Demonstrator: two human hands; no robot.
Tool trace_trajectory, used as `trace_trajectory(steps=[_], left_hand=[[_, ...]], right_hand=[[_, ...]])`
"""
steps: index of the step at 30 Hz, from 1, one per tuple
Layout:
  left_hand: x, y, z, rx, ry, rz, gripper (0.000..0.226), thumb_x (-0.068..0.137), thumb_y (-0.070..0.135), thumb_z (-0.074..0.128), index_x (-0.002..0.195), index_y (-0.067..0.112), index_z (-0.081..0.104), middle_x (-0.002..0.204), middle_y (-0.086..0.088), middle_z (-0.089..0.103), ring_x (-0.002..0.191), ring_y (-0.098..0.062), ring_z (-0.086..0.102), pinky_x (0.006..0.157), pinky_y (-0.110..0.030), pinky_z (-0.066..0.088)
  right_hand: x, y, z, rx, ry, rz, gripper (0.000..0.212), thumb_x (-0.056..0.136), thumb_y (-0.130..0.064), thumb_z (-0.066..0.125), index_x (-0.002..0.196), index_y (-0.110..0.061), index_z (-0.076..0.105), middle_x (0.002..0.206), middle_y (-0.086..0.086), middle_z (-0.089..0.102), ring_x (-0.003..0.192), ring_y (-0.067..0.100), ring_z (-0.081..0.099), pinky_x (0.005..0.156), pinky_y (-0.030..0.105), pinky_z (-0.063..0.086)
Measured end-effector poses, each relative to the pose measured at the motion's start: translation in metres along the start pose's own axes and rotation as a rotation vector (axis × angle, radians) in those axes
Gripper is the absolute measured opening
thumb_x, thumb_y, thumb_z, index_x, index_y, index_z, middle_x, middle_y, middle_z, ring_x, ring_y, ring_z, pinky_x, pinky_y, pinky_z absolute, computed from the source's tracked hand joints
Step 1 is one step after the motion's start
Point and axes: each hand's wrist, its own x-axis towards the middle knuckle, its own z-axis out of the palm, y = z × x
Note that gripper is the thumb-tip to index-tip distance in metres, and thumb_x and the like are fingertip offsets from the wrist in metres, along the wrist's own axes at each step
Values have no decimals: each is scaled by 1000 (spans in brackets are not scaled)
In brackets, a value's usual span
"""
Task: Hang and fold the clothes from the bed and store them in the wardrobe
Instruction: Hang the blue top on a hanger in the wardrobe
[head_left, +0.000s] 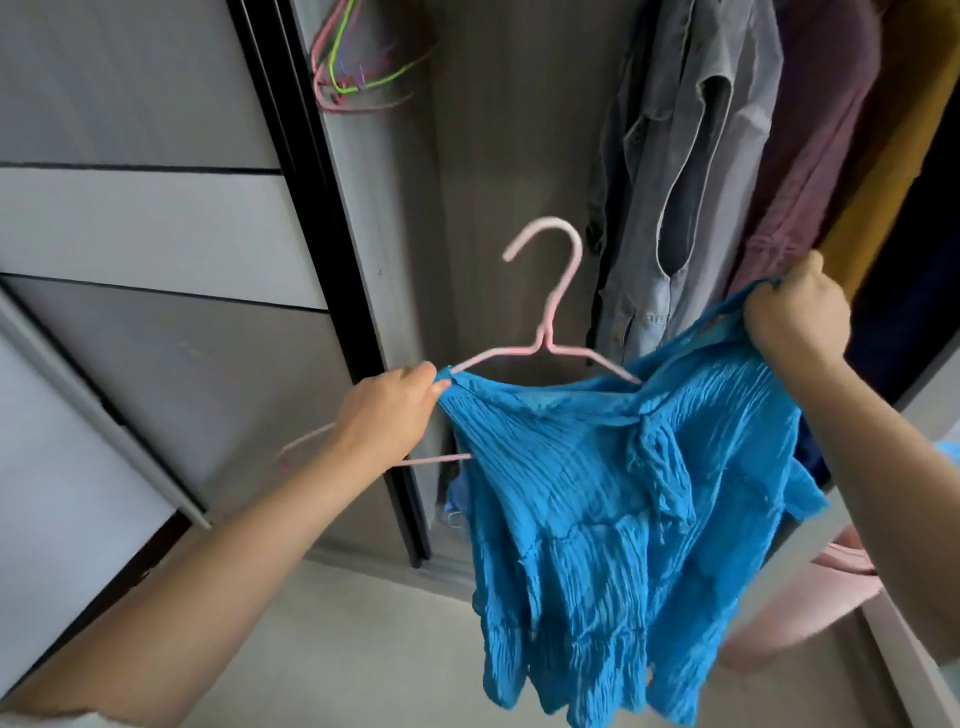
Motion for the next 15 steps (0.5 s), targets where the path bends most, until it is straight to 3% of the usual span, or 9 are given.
trace_trajectory(steps=[2, 5, 8, 10, 11, 13, 15], left_hand=[[3, 7, -1, -112, -1, -161, 32, 98, 19, 41, 71, 2, 46, 62, -17, 52, 59, -35, 50, 54, -32, 23], [11, 11, -2, -200, 4, -267, 29, 99, 21, 37, 74, 6, 39, 71, -17, 51, 70, -34, 48, 58, -32, 16], [15, 15, -10, -277, 44, -208, 27, 99, 21, 40, 107, 0, 54, 78, -15, 56, 74, -34, 52, 60, -33, 24], [18, 13, -14, -267, 50, -121, 36, 97, 27, 36, 112, 0, 56, 81, -15, 58, 78, -34, 55, 61, -33, 27], [20, 11, -16, -265, 51, -81, 42, 95, 31, 34, 107, -2, 57, 79, -14, 57, 78, -34, 56, 61, -32, 28], [23, 6, -20, -306, 55, -26, 57, 87, 43, 28, 96, -4, 58, 73, -11, 54, 73, -32, 53, 60, -33, 31], [25, 0, -23, -366, 38, -12, 67, 80, 50, 21, 89, -5, 59, 68, -8, 50, 66, -27, 49, 61, -36, 36]], right_hand=[[-17, -6, 6, 31, -116, -65, 32, 91, -10, 36, 120, 4, 40, 121, 31, 50, 110, 44, 47, 84, 41, 37], [-47, -11, 23, 76, -352, -228, 36, 92, -10, 39, 127, -2, 39, 119, 32, 52, 108, 42, 50, 86, 39, 38], [-59, -8, 35, 99, -622, -327, 33, 92, -24, 42, 119, -5, 46, 80, 21, 59, 73, 32, 55, 67, 31, 40], [-51, -6, 32, 143, -559, -366, 31, 93, -31, 47, 92, -1, 57, 60, 9, 50, 61, 27, 50, 60, 28, 38], [-41, -4, 28, 136, -408, -411, 32, 91, -31, 52, 87, 0, 59, 63, 9, 52, 68, 28, 53, 65, 30, 38], [-22, -4, 21, 55, -184, -560, 33, 86, -21, 64, 108, 3, 59, 94, 18, 61, 98, 35, 54, 86, 35, 37], [-7, -3, 19, -88, -312, -650, 51, 83, -19, 67, 125, 4, 49, 116, 21, 56, 112, 36, 49, 95, 36, 33]])
